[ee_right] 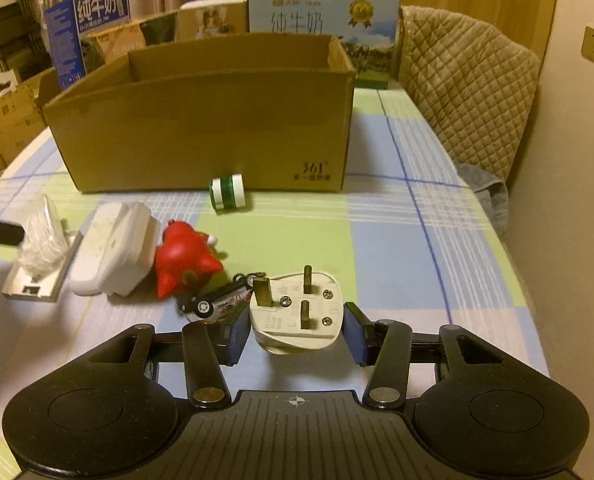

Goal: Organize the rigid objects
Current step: 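Grasp the white plug with the right tool while the left tool grasps the clear floss box, then carry the plug and floss box into the cardboard box and open both tools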

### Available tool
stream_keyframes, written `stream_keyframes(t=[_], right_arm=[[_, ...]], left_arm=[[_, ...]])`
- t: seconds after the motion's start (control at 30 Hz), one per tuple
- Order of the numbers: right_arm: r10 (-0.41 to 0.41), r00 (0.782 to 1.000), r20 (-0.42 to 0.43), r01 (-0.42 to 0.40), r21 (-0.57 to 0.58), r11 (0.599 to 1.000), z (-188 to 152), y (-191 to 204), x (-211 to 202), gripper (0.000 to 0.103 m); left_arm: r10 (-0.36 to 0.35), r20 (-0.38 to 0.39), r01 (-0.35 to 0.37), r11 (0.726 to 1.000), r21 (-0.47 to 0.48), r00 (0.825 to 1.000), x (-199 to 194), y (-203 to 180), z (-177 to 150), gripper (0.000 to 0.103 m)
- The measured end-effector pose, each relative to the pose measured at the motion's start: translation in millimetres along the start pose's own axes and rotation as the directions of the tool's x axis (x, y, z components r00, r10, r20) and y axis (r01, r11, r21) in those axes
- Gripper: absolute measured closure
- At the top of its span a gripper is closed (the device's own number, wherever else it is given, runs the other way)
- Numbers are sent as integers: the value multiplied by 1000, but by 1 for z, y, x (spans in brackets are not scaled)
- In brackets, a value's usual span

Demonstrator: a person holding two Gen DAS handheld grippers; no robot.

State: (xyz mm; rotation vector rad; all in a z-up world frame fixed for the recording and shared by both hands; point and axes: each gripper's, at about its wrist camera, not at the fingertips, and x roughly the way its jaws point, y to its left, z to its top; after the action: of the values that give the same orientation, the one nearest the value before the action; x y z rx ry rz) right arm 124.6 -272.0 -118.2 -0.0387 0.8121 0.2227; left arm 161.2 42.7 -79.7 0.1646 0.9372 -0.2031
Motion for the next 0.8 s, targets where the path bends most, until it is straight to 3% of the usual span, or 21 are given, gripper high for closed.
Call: stream_keyframes(t=[0.13,0.27,0.63,0.8], right_arm=[[14,1000,23,-14,9,1000,6,7,-10,57],[27,999,34,-27,-1,1000,10,16,-15,57],[34,999,14,-34,-10,999,10,22,-11,57],[34,999,15,-34,-8,999,11,23,-11,57]], left_arm=[[-52,-27,56,986,157,998,16,1,0,2],[-79,-34,85,968,238,996,27,3,-2,7],[-89,-59,102,951,293,994,50,9,0,18],[-74,-75,92,958,271,994,50,7,1,19]])
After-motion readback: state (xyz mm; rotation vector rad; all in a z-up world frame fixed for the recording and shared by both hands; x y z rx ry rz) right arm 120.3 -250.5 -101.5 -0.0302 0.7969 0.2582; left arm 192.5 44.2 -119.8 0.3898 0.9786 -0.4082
